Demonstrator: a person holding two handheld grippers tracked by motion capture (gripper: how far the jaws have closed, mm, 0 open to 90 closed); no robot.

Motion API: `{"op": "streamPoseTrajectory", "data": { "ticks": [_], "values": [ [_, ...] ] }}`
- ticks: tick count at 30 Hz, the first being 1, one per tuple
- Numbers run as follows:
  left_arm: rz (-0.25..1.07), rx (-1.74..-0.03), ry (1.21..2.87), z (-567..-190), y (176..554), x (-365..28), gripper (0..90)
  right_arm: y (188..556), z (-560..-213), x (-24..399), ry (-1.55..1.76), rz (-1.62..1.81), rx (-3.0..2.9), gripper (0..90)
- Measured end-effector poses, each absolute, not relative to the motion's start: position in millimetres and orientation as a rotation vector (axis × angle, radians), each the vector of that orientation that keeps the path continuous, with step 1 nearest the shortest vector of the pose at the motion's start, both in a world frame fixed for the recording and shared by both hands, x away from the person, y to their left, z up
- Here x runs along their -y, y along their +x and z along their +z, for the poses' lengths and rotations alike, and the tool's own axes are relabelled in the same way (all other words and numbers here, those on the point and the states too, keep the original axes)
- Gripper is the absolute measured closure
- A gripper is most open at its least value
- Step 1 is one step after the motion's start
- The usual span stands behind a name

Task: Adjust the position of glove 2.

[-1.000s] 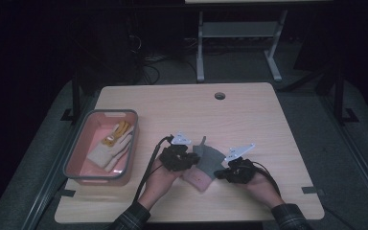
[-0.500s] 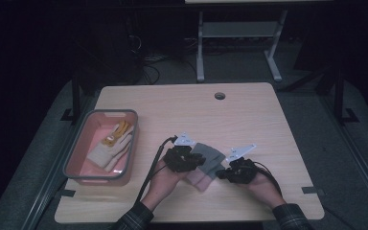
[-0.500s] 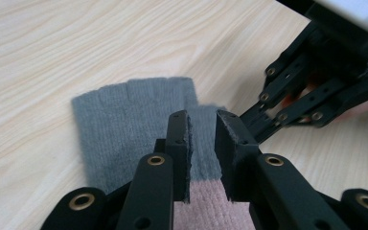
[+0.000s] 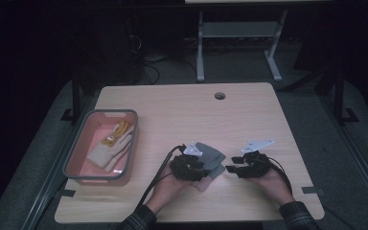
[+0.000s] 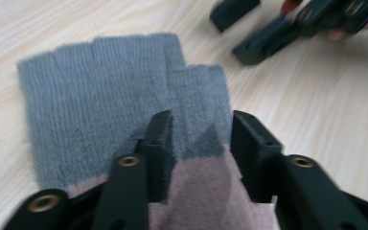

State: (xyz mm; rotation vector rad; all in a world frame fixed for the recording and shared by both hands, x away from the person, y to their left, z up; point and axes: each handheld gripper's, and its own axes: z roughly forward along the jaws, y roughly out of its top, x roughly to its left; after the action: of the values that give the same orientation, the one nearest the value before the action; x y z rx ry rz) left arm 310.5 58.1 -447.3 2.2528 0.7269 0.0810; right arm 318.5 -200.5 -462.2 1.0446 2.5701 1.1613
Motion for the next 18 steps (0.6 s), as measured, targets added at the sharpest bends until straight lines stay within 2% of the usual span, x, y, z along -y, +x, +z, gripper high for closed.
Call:
{"op": "streamPoseTrajectory", "data": {
  "ticks": [2,3,4,7,18],
  "values": [
    [0.072,-0.716,2.250,-449.5,311.5,-57.4,72.3,320.1,-462.4,204.2,1.082,1.168,-2.539,42.8],
    [0.059,-0.720,2.244,-449.5,311.8,-57.2,81.8,320.7,-462.8,205.2,1.097,1.164,-2.524,40.2],
    [0.066,-0.713,2.253,-449.3,311.8,-56.9,84.2,321.7,-463.4,206.4,1.104,1.158,-2.521,39.0],
    [0.072,-0.708,2.259,-446.8,311.2,-57.3,86.4,323.3,-465.4,207.1,1.122,1.138,-2.510,35.7],
    [0.105,-0.689,2.193,-424.7,303.9,-55.7,86.9,325.4,-467.1,209.4,1.144,1.117,-2.488,35.4]
  ]
}}
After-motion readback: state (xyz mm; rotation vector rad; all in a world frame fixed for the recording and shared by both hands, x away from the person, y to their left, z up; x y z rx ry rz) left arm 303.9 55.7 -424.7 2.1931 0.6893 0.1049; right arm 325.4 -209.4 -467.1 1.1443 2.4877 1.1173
